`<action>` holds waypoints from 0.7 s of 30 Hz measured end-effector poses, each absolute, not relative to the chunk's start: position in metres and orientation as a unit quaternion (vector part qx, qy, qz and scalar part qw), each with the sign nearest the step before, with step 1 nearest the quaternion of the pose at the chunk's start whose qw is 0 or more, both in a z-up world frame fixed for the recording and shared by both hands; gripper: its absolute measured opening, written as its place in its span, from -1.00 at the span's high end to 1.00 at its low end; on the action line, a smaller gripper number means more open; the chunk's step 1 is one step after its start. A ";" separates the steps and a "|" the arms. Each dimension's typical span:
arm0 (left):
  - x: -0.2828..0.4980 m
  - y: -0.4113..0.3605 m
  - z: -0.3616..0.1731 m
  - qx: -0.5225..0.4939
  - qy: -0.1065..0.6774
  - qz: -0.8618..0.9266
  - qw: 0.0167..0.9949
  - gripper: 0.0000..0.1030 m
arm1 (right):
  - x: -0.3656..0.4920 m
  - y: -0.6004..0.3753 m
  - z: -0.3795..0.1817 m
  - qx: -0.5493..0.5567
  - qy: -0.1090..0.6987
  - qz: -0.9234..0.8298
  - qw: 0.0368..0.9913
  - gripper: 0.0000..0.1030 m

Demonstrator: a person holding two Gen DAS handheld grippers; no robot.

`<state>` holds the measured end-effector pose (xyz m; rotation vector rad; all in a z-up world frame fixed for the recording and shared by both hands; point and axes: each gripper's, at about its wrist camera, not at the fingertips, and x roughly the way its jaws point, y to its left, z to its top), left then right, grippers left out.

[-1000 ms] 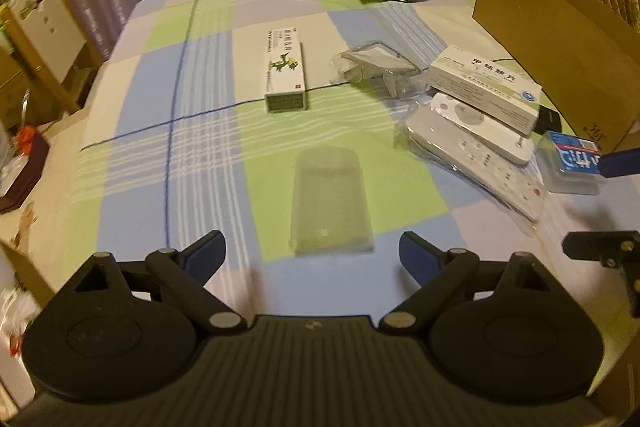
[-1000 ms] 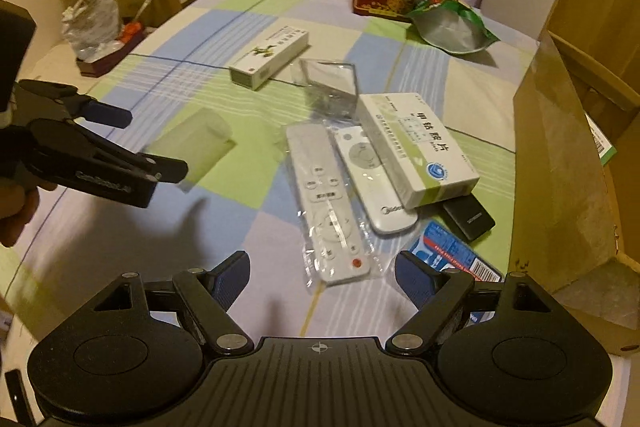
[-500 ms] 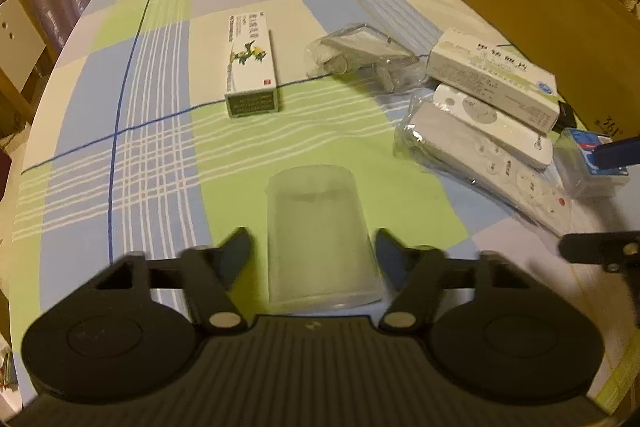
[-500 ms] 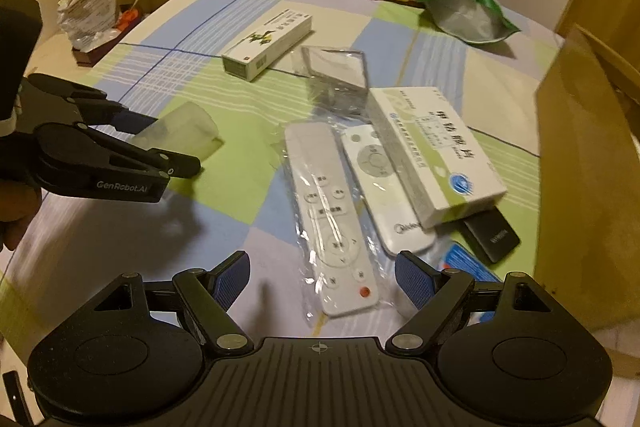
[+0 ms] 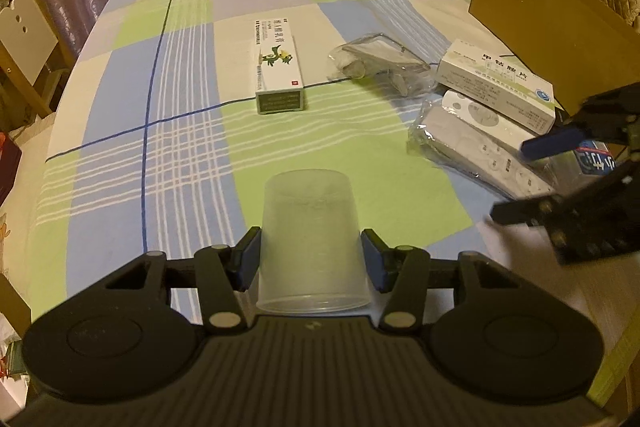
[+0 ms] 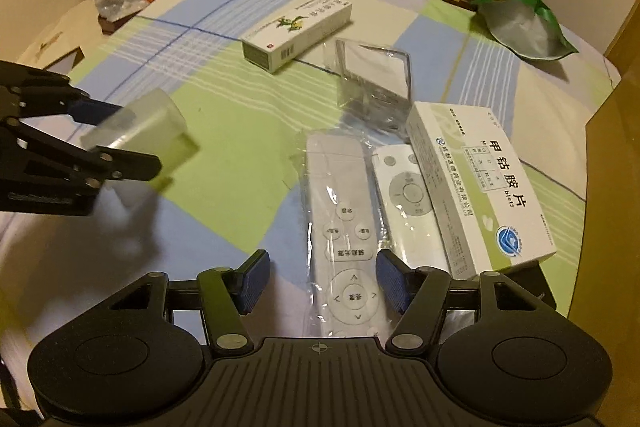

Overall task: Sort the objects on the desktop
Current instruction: 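Close the left tool around the clear plastic cup, then close the right tool on the bagged white remote control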

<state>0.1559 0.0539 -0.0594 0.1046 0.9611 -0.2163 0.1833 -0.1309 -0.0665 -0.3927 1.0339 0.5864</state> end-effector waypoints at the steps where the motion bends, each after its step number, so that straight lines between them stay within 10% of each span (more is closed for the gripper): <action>1: 0.155 0.054 -0.059 0.049 0.461 -0.103 0.880 0.07 | 0.185 -0.132 -0.068 -0.184 0.486 0.274 0.809 -0.23; 21: 0.157 0.059 -0.059 0.035 0.462 -0.102 0.880 0.07 | 0.202 -0.137 -0.060 -0.115 0.512 0.290 0.800 -0.23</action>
